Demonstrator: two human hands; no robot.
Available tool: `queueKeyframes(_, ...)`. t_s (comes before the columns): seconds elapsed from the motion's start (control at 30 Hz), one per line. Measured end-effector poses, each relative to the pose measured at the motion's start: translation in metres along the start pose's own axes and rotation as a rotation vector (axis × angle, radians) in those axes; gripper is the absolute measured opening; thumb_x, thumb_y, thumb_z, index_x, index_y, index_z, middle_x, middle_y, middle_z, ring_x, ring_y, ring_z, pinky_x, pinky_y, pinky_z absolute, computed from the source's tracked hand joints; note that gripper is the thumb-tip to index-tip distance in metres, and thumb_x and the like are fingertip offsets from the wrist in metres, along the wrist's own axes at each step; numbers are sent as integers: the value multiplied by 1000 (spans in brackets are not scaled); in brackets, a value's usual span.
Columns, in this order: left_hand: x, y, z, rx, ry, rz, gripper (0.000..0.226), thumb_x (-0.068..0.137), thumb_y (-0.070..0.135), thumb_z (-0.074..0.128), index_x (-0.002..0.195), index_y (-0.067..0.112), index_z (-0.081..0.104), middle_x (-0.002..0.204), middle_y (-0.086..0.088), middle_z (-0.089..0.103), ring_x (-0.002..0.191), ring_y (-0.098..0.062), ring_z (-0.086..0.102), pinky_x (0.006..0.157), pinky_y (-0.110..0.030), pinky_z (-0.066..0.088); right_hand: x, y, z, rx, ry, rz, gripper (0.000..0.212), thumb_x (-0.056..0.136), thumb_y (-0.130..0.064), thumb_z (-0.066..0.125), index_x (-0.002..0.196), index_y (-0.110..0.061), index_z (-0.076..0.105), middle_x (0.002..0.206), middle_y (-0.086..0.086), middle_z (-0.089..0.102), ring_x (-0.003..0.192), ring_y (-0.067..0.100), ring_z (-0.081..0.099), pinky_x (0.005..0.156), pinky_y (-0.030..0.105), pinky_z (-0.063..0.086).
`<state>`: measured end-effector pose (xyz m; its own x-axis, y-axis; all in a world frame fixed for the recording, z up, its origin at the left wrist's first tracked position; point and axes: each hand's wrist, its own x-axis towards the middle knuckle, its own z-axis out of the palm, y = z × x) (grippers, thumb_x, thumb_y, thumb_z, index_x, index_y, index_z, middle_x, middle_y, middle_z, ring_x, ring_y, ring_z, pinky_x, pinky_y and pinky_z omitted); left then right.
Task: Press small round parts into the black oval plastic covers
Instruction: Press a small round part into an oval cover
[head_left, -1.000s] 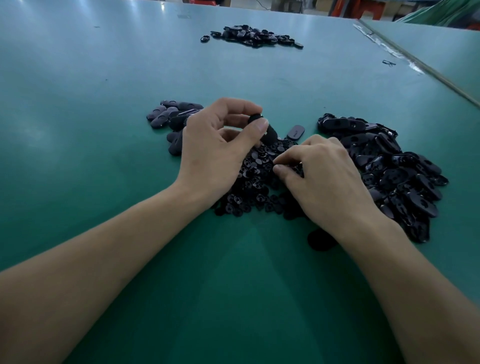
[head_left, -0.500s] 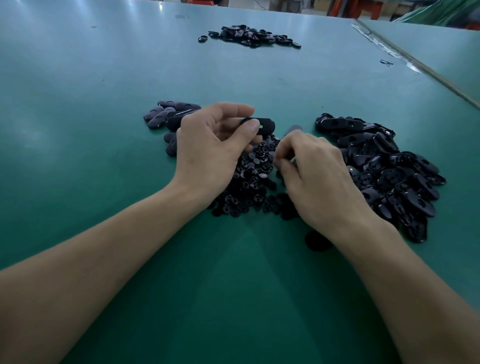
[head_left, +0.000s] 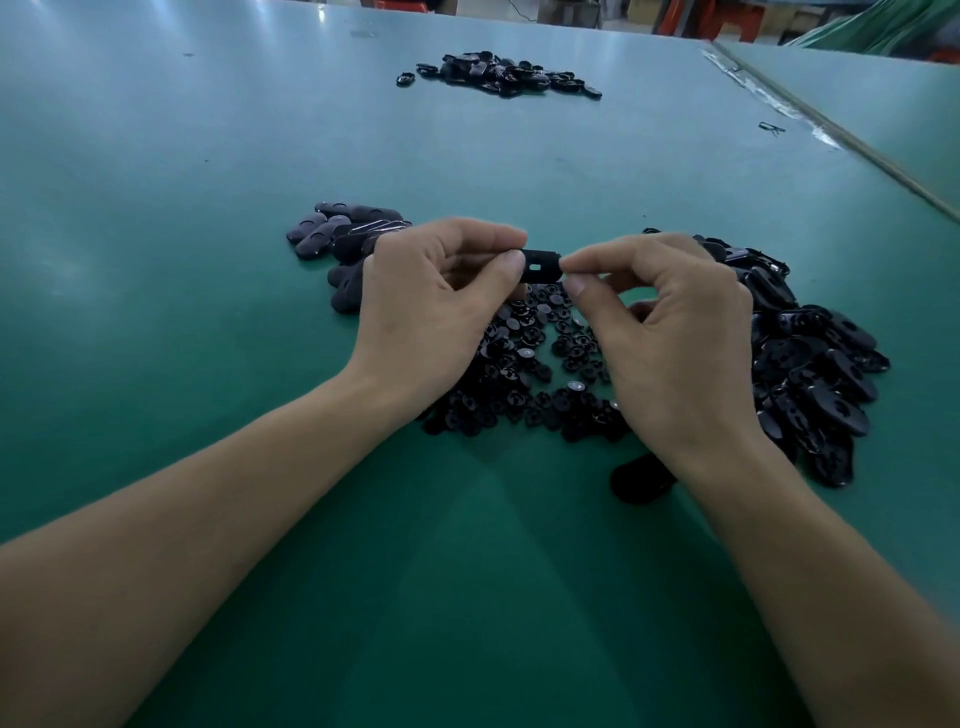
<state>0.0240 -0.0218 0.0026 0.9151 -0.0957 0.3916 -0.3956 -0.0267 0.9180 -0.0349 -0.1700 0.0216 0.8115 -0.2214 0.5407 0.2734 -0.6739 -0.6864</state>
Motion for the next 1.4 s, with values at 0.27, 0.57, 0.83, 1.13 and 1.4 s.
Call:
queueKeyframes(0.27, -3, 4, 1, -12, -106, 25, 22, 86, 0, 72, 97, 19, 73, 85, 1, 76, 79, -13, 76, 78, -27, 60, 3, 1, 3, 225, 2, 99, 15, 89, -16, 73, 89, -31, 73, 78, -13, 73, 75, 6, 70, 76, 29, 58)
queueKeyframes(0.57, -4, 5, 1, -39, -147, 55, 22, 84, 2, 73, 97, 19, 73, 86, 3, 76, 80, -11, 74, 76, -22, 56, 2, 4, 3, 279, -36, 151, 14, 86, -14, 74, 84, -27, 71, 74, -8, 74, 71, 8, 72, 69, 26, 56)
queueKeyframes(0.83, -4, 4, 2, -21, -193, 74, 22, 85, -3, 72, 99, 14, 71, 91, 3, 75, 83, -6, 72, 79, -19, 55, 1, 3, 6, 271, -26, 154, 20, 86, -10, 74, 82, -29, 70, 73, -9, 73, 69, 8, 72, 69, 26, 56)
queueKeyframes(1.13, -3, 5, 2, -41, -166, 64, 24, 86, -7, 69, 97, 15, 70, 89, 3, 74, 82, -8, 72, 79, -22, 57, -5, -6, 11, 150, 15, 88, 17, 89, -12, 72, 102, -21, 78, 85, -19, 72, 78, 2, 70, 78, 25, 57)
queueKeyframes(1.4, -1, 4, 3, -45, -145, 57, 20, 88, -6, 70, 100, 11, 69, 89, 3, 73, 81, -5, 69, 80, -20, 55, -7, -9, 10, 127, -18, 59, 20, 90, -12, 70, 106, -21, 78, 90, -15, 70, 81, 1, 66, 73, 14, 51)
